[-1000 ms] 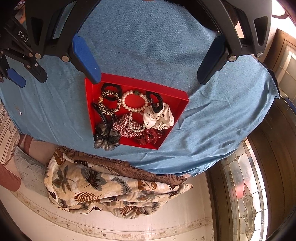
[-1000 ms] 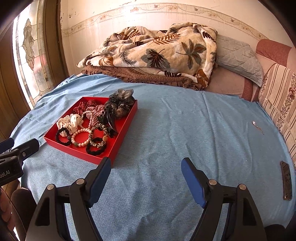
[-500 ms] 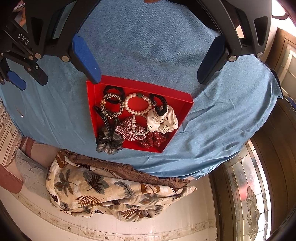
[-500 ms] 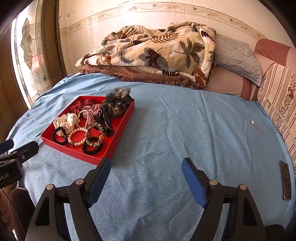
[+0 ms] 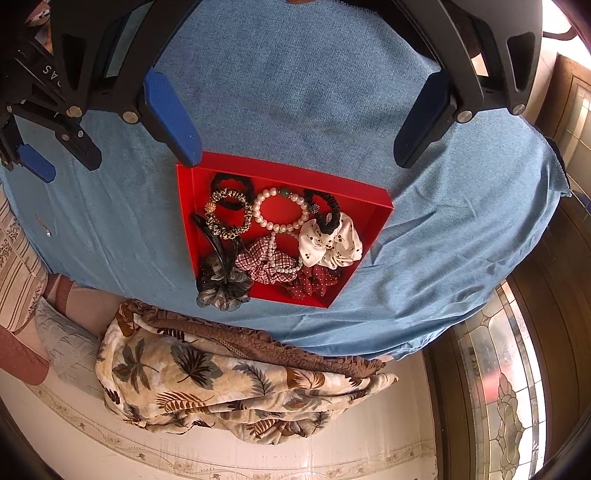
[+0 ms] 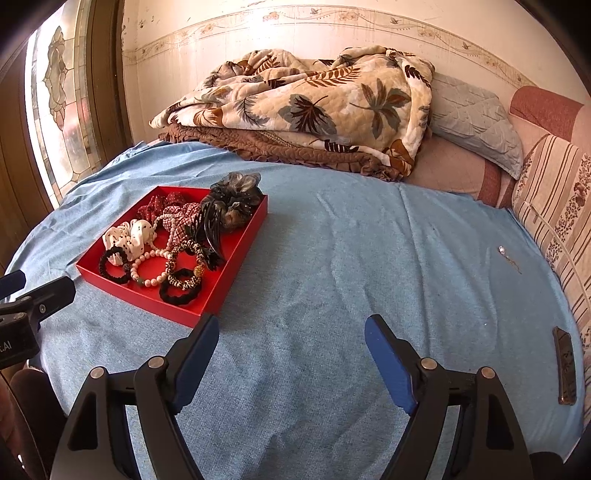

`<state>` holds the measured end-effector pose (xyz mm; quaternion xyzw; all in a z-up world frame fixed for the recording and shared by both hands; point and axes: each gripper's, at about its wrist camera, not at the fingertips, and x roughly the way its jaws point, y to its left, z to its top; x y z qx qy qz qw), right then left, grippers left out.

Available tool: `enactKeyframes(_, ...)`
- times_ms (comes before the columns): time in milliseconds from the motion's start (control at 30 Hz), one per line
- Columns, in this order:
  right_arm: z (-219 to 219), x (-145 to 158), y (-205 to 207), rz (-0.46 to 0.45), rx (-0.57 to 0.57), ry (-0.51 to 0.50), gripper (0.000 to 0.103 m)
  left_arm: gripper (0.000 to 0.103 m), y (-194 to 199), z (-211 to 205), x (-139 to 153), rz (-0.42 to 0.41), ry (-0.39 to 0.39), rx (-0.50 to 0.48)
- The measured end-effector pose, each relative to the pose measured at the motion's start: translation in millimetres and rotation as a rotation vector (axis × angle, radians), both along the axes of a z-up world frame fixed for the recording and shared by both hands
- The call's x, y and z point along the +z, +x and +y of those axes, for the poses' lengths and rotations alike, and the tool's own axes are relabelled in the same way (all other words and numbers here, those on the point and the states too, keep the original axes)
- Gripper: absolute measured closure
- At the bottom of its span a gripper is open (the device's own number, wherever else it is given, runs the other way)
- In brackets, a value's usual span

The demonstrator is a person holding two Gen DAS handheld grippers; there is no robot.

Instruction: Organize jewelry

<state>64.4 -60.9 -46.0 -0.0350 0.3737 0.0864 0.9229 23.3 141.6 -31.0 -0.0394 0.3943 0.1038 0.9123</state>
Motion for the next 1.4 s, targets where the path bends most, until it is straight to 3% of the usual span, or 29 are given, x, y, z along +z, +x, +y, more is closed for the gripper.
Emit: enactKeyframes(1400, 6.6, 0.9, -6.2, -0.021, 0.022, -0.023, 0.016, 0.0, -1.9, 4.0, -5.8, 0.015, -0.027, 0.0)
